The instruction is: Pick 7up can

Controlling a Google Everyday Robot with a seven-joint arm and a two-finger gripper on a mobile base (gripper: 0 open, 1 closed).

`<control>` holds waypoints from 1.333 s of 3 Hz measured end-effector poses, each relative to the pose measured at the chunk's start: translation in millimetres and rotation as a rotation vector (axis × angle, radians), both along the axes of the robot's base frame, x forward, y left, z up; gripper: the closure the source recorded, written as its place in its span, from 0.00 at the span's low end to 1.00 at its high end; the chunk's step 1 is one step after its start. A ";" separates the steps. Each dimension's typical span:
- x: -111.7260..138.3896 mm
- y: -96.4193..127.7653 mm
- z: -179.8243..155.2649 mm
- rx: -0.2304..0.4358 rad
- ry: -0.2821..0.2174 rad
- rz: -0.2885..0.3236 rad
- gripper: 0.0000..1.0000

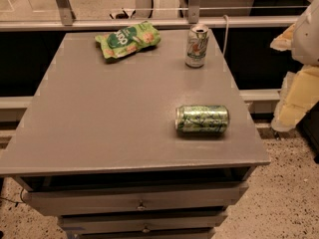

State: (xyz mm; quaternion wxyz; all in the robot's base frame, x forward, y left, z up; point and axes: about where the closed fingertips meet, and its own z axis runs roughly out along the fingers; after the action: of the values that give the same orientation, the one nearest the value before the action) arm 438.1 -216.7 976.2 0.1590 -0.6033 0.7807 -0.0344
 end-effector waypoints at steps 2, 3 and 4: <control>2.3 1.4 0.1 0.018 -0.005 0.004 0.00; 32.7 2.8 -17.1 0.114 -0.003 -0.041 0.00; 95.8 1.2 -48.3 0.251 -0.007 -0.114 0.00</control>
Offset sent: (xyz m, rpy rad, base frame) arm 0.0048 0.0016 -0.0057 0.0407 0.0127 0.0106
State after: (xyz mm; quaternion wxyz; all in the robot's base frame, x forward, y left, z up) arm 533.9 -215.5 927.9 0.2339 -0.5333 0.8113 0.0524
